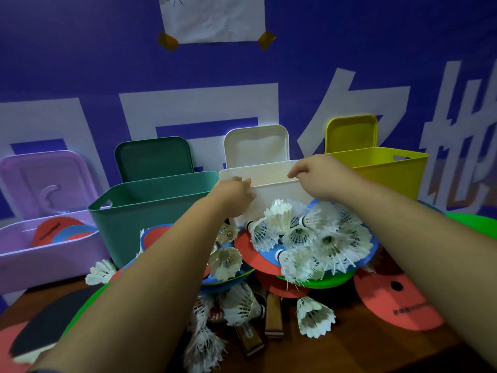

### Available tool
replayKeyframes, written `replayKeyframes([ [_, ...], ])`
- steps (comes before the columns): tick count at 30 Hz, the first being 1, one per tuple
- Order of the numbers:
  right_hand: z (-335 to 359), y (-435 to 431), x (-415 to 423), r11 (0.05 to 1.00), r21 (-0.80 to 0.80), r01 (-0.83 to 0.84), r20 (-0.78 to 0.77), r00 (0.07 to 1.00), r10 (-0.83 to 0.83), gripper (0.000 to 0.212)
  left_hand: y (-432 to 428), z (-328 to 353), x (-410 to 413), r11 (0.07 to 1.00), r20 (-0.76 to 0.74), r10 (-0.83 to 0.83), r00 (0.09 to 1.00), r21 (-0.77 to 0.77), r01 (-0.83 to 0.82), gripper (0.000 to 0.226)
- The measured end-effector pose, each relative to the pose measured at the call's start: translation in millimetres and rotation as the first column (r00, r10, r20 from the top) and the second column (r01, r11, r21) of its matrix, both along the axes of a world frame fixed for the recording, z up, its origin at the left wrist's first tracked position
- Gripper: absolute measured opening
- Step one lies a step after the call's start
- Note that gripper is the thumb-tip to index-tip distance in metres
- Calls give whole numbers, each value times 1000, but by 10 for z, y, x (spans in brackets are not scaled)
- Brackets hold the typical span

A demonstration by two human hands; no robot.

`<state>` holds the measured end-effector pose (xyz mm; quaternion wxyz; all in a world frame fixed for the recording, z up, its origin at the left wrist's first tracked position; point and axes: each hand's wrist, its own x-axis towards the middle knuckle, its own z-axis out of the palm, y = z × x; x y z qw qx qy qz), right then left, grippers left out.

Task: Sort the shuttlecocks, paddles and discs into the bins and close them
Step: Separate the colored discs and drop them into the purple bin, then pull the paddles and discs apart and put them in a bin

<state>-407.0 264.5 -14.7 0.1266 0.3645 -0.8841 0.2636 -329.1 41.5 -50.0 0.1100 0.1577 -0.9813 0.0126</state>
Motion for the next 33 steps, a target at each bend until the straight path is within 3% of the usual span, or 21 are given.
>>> replayKeyframes([
  [6,63,225,341,976,-218,-16,41,999,25,38,317,109,553,972,-280,-15,960,221,80,38],
  [10,-100,387,791,921,-387,-44,36,997,63,35,648,120,1195,945,-346,-34,938,294,142,29],
  [16,-683,646,1515,797,-581,-163,-128,986,109,30,1189,-252,2068,907,-417,-59,907,357,224,18],
  [21,-1322,933,1831,730,-671,-134,-75,991,112,30,1562,-907,2198,867,-450,-196,871,337,369,16],
  [26,-1908,1147,1689,775,-630,48,48,999,-22,27,1740,-1439,1880,870,-435,-291,852,250,425,28],
  [29,-2213,1239,1626,885,-445,135,180,982,-59,28,1785,-1658,1790,902,-458,-289,840,163,399,41],
  [31,-2383,1251,1652,952,-276,130,113,988,-102,45,1796,-1761,1779,920,-478,-278,833,118,374,47],
  [33,-2433,1223,1676,963,-238,131,54,991,-121,55,1799,-1810,1771,927,-477,-278,834,94,363,52],
])
